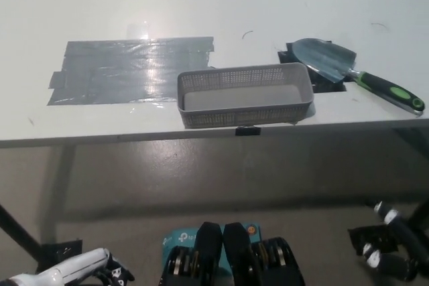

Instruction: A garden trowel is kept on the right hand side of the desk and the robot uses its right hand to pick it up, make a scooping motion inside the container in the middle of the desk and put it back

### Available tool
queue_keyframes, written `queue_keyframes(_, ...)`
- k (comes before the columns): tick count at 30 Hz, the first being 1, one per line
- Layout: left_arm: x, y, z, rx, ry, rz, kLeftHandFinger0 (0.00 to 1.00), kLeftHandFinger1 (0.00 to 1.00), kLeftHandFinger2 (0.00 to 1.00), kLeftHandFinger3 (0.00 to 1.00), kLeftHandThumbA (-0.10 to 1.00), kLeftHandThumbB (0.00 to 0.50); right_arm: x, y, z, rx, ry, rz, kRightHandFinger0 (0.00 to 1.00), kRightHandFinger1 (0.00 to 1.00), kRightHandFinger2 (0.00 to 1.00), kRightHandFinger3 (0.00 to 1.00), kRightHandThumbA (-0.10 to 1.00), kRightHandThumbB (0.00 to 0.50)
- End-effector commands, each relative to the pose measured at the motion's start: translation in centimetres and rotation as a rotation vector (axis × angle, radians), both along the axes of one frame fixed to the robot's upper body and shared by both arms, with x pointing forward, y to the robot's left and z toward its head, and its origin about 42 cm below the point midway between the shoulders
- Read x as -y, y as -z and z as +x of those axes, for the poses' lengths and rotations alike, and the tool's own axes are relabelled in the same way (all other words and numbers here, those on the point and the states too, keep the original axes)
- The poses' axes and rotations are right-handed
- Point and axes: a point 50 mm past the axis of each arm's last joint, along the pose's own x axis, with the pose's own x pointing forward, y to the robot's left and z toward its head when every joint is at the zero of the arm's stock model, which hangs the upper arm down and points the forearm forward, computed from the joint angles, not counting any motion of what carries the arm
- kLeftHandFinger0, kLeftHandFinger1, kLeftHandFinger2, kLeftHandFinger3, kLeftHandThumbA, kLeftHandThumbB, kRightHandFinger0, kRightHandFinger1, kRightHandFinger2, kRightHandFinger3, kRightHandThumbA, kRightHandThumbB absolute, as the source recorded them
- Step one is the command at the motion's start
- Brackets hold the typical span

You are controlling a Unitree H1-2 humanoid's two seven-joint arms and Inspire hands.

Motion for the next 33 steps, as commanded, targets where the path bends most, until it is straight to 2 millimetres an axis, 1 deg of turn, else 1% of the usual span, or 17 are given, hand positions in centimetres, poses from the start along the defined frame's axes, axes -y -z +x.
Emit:
queue_keyframes(1,-0.2,-0.8,0.2,0.034,-0.013,0.012,0.75,0.67,0.73,0.75,1.0,0.476,0.3,-1.2,1.1,0.144,0.009,-0.011,1.0,1.0,1.0,1.0,0.37,0.23)
queue_keyframes(2,-0.1,-0.8,0.1,0.033,-0.014,0.012,0.74,0.66,0.72,0.74,1.0,0.469,0.4,-0.5,1.3,0.123,-0.007,0.01,1.0,1.0,1.0,1.0,0.35,0.219)
queue_keyframes(3,-0.1,-0.7,0.0,0.034,-0.016,0.009,0.75,0.68,0.73,0.74,1.0,0.462,0.6,0.1,1.5,0.104,-0.02,0.032,1.0,1.0,1.0,1.0,0.32,0.209)
queue_keyframes(4,-0.1,-0.7,-0.1,0.034,-0.017,0.008,0.76,0.69,0.73,0.74,1.0,0.465,0.6,0.3,1.6,0.101,-0.023,0.038,1.0,1.0,1.0,1.0,0.31,0.209)
queue_keyframes(5,0.0,-0.7,-0.2,0.032,-0.017,0.006,0.77,0.69,0.74,0.76,1.0,0.454,0.7,0.6,1.6,0.099,-0.02,0.044,1.0,1.0,1.0,1.0,0.3,0.208)
queue_keyframes(6,0.0,-0.7,-0.2,0.032,-0.017,0.005,0.77,0.69,0.74,0.76,1.0,0.454,0.7,0.7,1.6,0.099,-0.02,0.045,1.0,1.0,1.0,1.0,0.3,0.208)
queue_keyframes(8,-0.1,-0.6,-0.3,0.031,-0.025,-0.002,0.78,0.7,0.74,0.77,1.0,0.469,1.0,0.7,2.0,0.111,-0.009,0.057,1.0,1.0,1.0,1.0,0.25,0.178)
queue_keyframes(9,-0.1,-0.5,-0.2,0.032,-0.028,-0.002,0.77,0.69,0.73,0.76,1.0,0.476,1.2,0.6,2.1,0.12,-0.009,0.056,1.0,1.0,1.0,1.0,0.24,0.174)
queue_keyframes(10,-0.1,-0.5,-0.2,0.032,-0.028,-0.002,0.77,0.69,0.73,0.76,1.0,0.476,1.2,0.6,2.1,0.121,-0.009,0.056,1.0,1.0,1.0,1.0,0.24,0.17)
queue_keyframes(12,-0.2,-0.4,-0.3,0.029,-0.031,-0.003,0.77,0.69,0.72,0.75,1.0,0.475,1.2,0.5,2.2,0.138,-0.015,0.054,1.0,1.0,1.0,1.0,0.17,0.164)
queue_keyframes(13,-0.2,-0.5,-0.3,0.028,-0.028,-0.005,0.77,0.69,0.72,0.75,1.0,0.468,1.3,0.5,2.1,0.139,-0.016,0.05,1.0,1.0,1.0,1.0,0.16,0.166)
queue_keyframes(17,-0.2,-0.4,0.0,0.025,-0.04,-0.016,0.77,0.69,0.71,0.74,1.0,0.468,1.4,0.3,2.6,0.138,-0.032,0.055,1.0,1.0,1.0,1.0,0.19,0.166)
queue_keyframes(22,-0.2,-0.2,-0.1,0.028,-0.049,-0.028,0.76,0.68,0.72,0.76,1.0,0.436,1.6,0.0,2.7,0.146,-0.045,0.038,0.99,1.0,1.0,1.0,0.17,0.154)
queue_keyframes(23,-0.2,-0.2,-0.2,0.026,-0.05,-0.027,0.76,0.68,0.73,0.76,1.0,0.443,1.6,0.0,2.7,0.145,-0.045,0.039,1.0,1.0,1.0,1.0,0.16,0.157)
queue_keyframes(27,-0.2,-0.2,-0.2,0.028,-0.05,-0.027,0.75,0.68,0.73,0.75,1.0,0.439,1.6,-0.1,2.8,0.139,-0.047,0.017,1.0,1.0,1.0,1.0,0.17,0.155)
queue_keyframes(28,-0.2,-0.1,-0.1,0.027,-0.052,-0.027,0.74,0.67,0.72,0.74,1.0,0.449,1.6,-0.1,2.9,0.14,-0.051,0.017,1.0,1.0,1.0,1.0,0.16,0.153)
queue_keyframes(33,-0.4,0.0,0.2,0.019,-0.068,-0.044,0.81,0.7,0.73,0.73,1.0,0.464,1.5,-0.2,3.3,0.126,-0.047,-0.008,1.0,1.0,1.0,1.0,0.18,0.155)
